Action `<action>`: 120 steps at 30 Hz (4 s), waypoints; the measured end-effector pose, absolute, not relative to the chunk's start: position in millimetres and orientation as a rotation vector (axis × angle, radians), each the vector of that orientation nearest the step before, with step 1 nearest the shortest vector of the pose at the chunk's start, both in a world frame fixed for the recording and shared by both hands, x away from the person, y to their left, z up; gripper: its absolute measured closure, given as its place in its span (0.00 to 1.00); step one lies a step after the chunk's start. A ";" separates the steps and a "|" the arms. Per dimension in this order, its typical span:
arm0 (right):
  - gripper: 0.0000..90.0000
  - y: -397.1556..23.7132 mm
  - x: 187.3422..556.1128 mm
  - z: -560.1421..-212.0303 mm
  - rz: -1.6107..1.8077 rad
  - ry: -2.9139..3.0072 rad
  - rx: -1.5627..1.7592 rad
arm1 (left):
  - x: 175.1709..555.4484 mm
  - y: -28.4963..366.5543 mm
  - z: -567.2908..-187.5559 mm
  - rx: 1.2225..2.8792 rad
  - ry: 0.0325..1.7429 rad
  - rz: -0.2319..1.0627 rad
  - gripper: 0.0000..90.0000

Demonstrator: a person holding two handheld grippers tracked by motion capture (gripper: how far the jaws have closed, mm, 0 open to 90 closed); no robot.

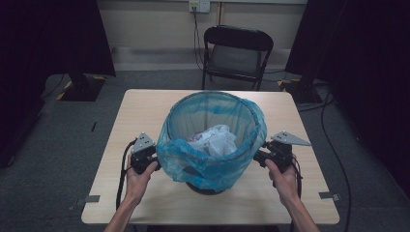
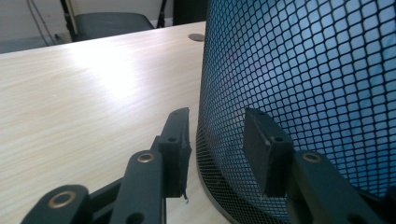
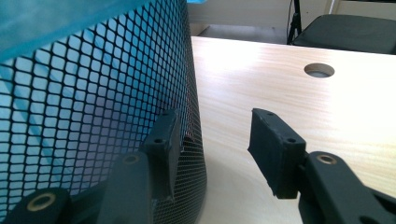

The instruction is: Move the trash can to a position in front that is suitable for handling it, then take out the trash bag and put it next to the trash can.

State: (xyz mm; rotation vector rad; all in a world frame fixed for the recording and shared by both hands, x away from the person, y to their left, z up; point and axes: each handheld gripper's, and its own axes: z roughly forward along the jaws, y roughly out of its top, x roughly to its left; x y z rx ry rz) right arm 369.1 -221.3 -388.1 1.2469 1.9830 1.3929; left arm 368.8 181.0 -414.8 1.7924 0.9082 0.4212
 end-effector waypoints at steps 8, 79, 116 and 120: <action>0.56 -235.6 349.7 -386.9 1.401 1.992 1.275 | 362.7 174.9 -417.2 1.792 0.863 0.333 0.66; 1.00 -230.6 364.3 -269.5 1.818 1.853 0.948 | 355.3 188.1 -301.1 1.512 0.656 0.335 1.00; 0.48 -150.9 351.5 -225.0 1.984 2.052 0.676 | 357.8 95.6 -213.9 1.515 0.418 0.188 1.00; 0.44 -143.3 354.1 -227.3 1.935 2.096 0.667 | 361.1 95.6 -209.3 1.514 0.386 0.137 1.00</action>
